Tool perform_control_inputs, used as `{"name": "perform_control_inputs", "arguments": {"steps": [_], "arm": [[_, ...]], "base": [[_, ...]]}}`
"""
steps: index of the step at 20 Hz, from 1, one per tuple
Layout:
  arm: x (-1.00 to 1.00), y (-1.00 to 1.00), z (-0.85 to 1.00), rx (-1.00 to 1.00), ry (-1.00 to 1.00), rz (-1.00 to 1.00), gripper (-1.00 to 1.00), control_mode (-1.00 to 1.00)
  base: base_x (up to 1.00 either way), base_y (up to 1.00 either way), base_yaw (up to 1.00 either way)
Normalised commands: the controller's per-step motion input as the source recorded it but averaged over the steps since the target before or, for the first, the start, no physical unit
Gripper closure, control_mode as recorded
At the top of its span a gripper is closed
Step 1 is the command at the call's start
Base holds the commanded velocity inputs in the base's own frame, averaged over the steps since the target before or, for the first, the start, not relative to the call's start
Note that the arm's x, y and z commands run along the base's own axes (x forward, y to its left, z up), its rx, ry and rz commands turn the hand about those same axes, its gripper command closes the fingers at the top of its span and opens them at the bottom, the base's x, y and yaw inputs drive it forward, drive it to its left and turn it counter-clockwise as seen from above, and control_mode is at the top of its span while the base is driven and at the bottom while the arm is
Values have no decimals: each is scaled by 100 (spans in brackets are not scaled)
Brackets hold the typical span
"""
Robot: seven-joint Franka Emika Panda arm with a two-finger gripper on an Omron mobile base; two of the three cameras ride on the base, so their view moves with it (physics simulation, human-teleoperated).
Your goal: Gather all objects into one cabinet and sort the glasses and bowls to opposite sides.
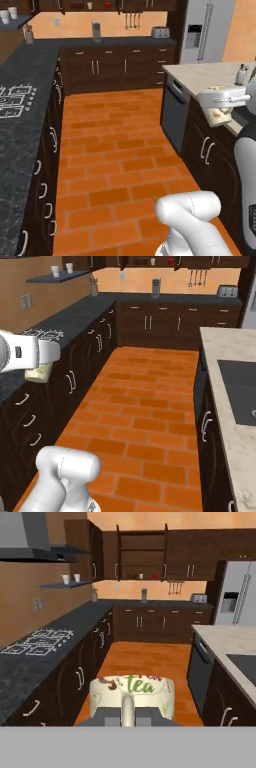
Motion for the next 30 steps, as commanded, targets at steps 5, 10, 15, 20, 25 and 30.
{"name": "perform_control_inputs", "arguments": {"steps": [5,10,15,20,25,30], "arm": [[0,0,0,0,0,0,100,100],[0,0,0,0,0,0,100,100],[0,0,0,0,0,0,100,100],[0,0,0,0,0,0,100,100],[0,0,0,0,0,0,100,100],[0,0,0,0,0,0,100,100]], "base": [[100,0,0],[100,0,0],[100,0,0],[100,0,0],[100,0,0],[100,0,0]]}}
